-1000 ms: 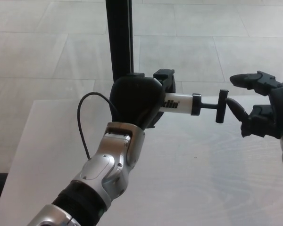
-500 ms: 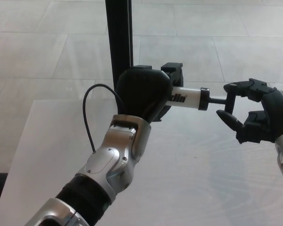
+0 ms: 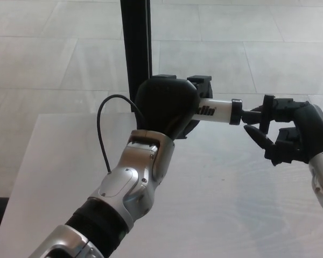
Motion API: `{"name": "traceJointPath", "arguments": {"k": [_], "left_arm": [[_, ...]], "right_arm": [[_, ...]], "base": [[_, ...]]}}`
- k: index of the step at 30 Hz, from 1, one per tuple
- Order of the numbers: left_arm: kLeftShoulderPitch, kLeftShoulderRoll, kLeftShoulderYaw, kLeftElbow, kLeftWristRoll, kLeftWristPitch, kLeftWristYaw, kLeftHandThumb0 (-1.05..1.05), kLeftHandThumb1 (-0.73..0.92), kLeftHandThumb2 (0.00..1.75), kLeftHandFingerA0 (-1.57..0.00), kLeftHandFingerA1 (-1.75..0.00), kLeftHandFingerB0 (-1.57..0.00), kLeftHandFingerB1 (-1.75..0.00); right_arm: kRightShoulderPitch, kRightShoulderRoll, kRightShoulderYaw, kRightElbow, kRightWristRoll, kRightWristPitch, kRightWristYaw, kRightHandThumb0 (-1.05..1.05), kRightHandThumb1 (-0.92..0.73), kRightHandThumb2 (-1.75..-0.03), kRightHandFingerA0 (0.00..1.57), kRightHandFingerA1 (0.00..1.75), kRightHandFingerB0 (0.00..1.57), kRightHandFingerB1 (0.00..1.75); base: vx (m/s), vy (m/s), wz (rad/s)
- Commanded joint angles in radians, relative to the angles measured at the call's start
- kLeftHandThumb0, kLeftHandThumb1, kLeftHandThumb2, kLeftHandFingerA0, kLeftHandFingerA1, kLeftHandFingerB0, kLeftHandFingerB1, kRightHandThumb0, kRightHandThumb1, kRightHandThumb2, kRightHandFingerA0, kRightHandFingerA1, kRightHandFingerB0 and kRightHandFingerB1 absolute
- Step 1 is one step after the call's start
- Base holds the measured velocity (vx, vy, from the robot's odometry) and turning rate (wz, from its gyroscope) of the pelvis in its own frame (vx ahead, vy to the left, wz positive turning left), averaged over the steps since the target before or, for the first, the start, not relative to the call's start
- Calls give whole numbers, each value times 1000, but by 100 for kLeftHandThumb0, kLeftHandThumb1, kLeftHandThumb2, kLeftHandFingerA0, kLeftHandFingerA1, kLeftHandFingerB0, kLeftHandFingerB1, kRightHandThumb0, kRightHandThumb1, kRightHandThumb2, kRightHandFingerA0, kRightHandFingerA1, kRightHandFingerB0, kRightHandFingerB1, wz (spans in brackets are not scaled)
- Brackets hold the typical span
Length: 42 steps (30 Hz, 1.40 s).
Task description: The robot uses its left hand to lift the air pump kept on the middle of the desk and use the right hand to pull out the handle
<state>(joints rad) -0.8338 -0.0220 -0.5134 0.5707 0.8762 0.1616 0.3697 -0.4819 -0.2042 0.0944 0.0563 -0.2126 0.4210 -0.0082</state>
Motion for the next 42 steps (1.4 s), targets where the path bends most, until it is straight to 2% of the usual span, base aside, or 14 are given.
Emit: {"name": "traceJointPath", "arguments": {"k": [1,3,6,8,12,13,15,17,18,22,23,26,29,42], "left_arm": [[-7,10,0,4,-5,-10,15,-21,66,63,-74,-160,-75,-111],[-3,11,-2,9,-3,-13,23,-19,65,64,-77,-162,-72,-127],[0,13,-6,16,0,-18,39,-18,66,68,-81,-164,-68,-132],[3,21,-12,18,2,-27,38,-19,65,67,-73,-166,-68,-138],[2,36,-15,24,3,-37,50,-22,68,65,-79,-169,-68,-133],[3,36,-16,26,4,-37,54,-20,66,71,-76,-160,-75,-112],[7,39,-15,18,3,-33,50,-20,64,70,-80,-156,-80,-110],[11,38,-13,16,-1,-29,44,-24,70,61,-78,-173,-66,-135],[12,39,-12,18,-2,-32,46,-18,67,70,-79,-161,-69,-133],[16,42,-10,21,-4,-50,68,-21,68,75,-75,-166,-68,-139],[16,41,-9,21,-4,-47,70,-24,66,69,-88,-171,-71,-127],[18,46,-11,22,-4,-57,75,-17,66,70,-82,-164,-70,-130],[22,47,-5,28,-6,-63,94,-12,65,73,-83,-175,-61,-148],[34,55,0,35,-5,-77,125,-10,63,78,-86,-175,-62,-148]], "right_arm": [[-22,-27,-7,13,-22,-37,3,-16,-61,-97,99,160,93,105],[-24,-29,-12,12,-20,-39,5,-15,-59,-102,98,155,89,112],[-21,-23,-24,11,-12,-54,-1,-19,-56,-101,98,147,90,113],[-19,-25,-23,15,-20,-72,-7,-14,-55,-105,93,148,88,120],[-29,-30,-17,22,-36,-76,-6,-21,-51,-108,98,146,91,120],[-28,-32,-15,21,-39,-77,-6,-17,-54,-107,95,151,88,120],[-28,-33,-9,24,-53,-80,-12,-23,-50,-109,101,146,92,120],[-28,-30,-7,18,-57,-61,-11,-19,-51,-108,99,152,89,122],[-28,-27,-7,17,-60,-58,-15,-19,-51,-107,100,153,90,121],[-30,-21,-5,8,-74,-37,-21,-19,-51,-107,100,153,90,120],[-29,-22,-6,9,-74,-40,-19,-19,-52,-106,99,154,90,119],[-30,-24,-6,8,-82,-35,-18,-18,-53,-104,99,153,91,117],[-31,-33,-5,21,-90,-64,-21,-16,-52,-105,99,160,85,136],[-38,-53,-24,20,-130,-32,-34,-22,-44,-112,94,171,83,153]], "base": [[0,0,0],[0,0,0],[0,0,0],[0,0,0],[0,0,0],[0,0,0],[0,0,0],[0,0,0],[0,0,0],[0,0,0],[0,0,0],[0,0,0],[0,0,0],[0,0,0]]}}
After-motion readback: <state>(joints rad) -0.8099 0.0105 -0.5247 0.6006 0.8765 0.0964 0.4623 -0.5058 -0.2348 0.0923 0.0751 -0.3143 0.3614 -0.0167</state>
